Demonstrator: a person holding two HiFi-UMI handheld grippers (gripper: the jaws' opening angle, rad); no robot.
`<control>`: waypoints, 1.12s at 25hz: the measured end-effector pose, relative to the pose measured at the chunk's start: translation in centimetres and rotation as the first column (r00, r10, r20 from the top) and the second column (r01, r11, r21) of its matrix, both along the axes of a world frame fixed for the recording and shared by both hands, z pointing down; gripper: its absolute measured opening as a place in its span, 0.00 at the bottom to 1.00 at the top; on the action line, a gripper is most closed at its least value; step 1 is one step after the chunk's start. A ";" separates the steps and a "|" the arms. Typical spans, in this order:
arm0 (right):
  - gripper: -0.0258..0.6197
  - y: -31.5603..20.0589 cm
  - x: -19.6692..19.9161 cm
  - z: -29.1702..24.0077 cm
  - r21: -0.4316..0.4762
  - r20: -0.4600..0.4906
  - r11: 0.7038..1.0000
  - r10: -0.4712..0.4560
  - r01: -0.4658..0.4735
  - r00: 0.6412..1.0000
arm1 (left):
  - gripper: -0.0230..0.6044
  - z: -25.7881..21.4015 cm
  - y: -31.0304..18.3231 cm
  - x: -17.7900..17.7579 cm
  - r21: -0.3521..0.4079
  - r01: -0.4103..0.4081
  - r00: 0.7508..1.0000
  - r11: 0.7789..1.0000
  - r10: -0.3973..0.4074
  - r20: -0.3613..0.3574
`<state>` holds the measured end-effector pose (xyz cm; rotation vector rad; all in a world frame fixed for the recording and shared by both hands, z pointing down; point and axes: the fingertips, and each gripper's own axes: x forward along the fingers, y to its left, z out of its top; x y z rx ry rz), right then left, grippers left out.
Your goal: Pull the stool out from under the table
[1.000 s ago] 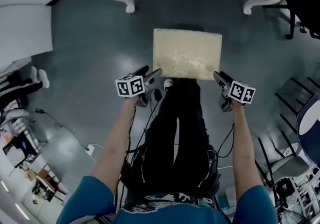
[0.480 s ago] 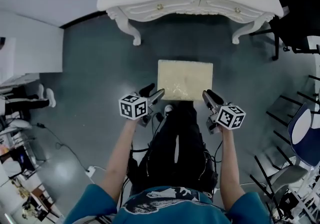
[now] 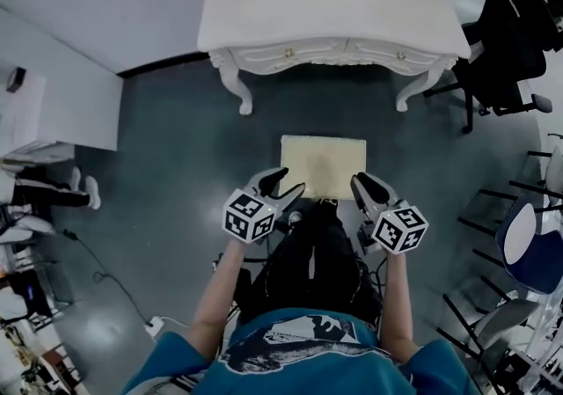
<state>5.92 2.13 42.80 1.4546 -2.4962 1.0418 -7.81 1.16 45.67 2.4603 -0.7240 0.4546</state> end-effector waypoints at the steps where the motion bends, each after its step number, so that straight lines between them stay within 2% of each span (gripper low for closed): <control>1: 0.14 0.2 -0.3 -0.8 0.012 -0.003 1.000 -0.005 0.005 1.000 | 0.42 -0.8 0.7 0.3 0.016 -0.014 1.000 1.000 0.014 -0.003; 3: 0.14 0.8 -0.8 -2.2 0.028 -0.001 0.999 -0.015 0.015 1.000 | 0.41 -2.4 2.0 0.7 0.041 -0.026 1.000 0.999 0.027 -0.013; 9: 0.14 2.6 -1.4 -5.9 0.066 0.021 0.997 -0.047 0.045 0.999 | 0.36 -7.2 5.1 1.6 0.084 0.007 0.996 0.996 0.001 -0.094; 16: 0.14 5.2 -1.6 -7.6 0.101 0.034 0.991 -0.091 0.087 0.995 | 0.33 -9.4 8.7 4.0 0.140 -0.060 0.996 0.988 0.069 -0.065; 23: 0.14 8.8 -0.9 -9.6 0.160 0.025 0.978 -0.142 0.136 0.990 | 0.29 -11.4 12.0 5.5 0.180 0.011 0.998 0.984 0.001 -0.067; 28: 0.14 12.3 0.2 -10.4 0.187 -0.019 0.964 -0.187 0.188 0.982 | 0.24 -12.5 15.4 7.5 0.195 0.066 0.995 0.979 -0.050 -0.083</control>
